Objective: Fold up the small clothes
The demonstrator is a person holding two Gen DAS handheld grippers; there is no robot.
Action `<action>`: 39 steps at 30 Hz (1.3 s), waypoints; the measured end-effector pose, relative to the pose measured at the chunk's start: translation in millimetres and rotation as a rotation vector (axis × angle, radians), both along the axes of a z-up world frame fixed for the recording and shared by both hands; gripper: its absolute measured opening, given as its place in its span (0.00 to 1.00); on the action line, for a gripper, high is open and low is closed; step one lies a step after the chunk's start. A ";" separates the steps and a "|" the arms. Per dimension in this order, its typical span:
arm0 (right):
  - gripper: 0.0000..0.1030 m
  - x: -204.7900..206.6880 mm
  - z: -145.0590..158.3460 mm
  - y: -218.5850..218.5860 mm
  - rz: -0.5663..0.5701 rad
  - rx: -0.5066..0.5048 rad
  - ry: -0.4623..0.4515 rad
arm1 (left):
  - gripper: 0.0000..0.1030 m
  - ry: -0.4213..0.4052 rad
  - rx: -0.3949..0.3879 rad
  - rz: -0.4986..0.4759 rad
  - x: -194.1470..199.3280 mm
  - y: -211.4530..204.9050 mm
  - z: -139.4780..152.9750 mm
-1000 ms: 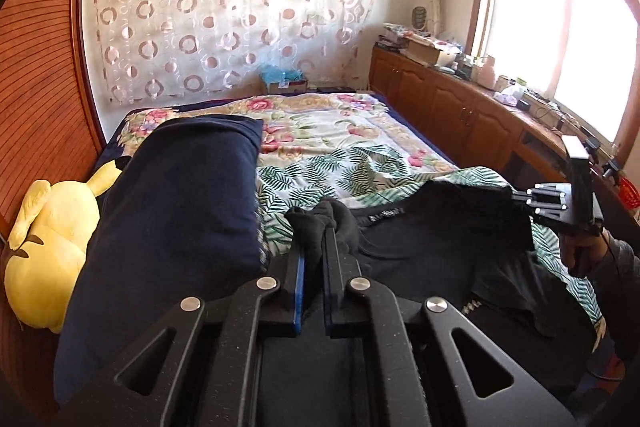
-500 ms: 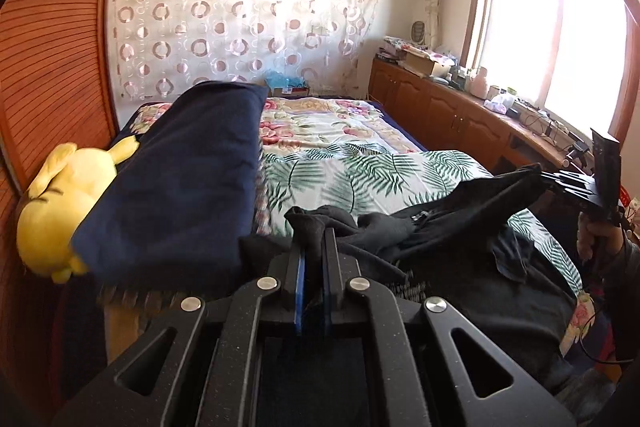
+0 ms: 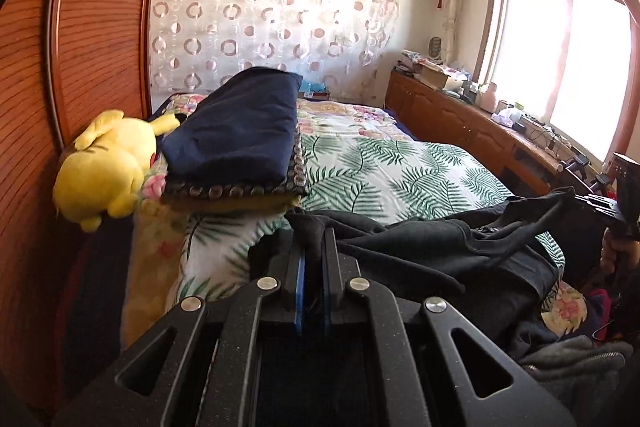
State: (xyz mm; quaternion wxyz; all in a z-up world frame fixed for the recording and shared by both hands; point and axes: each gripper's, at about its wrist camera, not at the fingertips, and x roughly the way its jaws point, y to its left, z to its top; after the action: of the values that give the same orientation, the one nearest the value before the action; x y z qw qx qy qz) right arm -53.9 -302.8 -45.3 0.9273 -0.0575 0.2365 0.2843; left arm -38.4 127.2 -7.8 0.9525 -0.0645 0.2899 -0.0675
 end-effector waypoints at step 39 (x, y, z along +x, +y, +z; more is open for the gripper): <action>0.40 111.3 -27.6 25.1 -0.078 -0.039 0.181 | 0.79 0.235 0.130 0.037 120.8 6.9 -72.3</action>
State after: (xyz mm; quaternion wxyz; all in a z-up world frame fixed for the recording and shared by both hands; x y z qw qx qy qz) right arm 57.4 -277.6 -72.9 0.9113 -0.0404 0.3266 0.2476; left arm 82.4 134.1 -80.1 0.9152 -0.0155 0.4021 -0.0230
